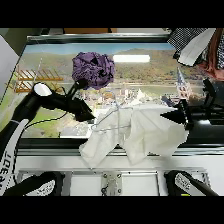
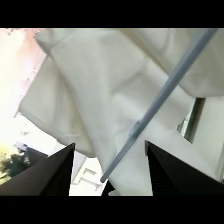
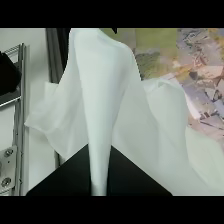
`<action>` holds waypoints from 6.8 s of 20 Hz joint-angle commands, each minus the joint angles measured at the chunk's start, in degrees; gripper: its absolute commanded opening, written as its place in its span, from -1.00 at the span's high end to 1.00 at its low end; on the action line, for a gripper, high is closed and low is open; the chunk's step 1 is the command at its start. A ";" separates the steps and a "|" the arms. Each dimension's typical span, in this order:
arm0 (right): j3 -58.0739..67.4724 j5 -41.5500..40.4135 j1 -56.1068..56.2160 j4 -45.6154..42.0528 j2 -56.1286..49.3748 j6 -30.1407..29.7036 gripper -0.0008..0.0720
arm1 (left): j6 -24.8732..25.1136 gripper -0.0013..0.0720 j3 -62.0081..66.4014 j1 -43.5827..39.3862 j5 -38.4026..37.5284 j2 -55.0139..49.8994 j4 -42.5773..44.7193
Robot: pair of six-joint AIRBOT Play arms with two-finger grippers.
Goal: Fold the clothes and pants, and hang the long-sleeved shirts on hangers.
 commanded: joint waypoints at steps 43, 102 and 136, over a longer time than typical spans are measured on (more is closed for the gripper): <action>0.07 -9.44 -0.02 13.14 11.13 8.63 0.94 | -71.49 -0.86 0.00 -33.00 21.53 4.00 5.66; 0.15 -20.44 0.11 33.97 24.79 37.35 0.95 | -68.43 0.90 -0.02 -12.07 17.33 11.89 15.78; 0.17 -21.22 0.09 30.69 26.14 39.52 0.95 | -63.95 0.90 7.58 0.09 9.81 8.31 30.18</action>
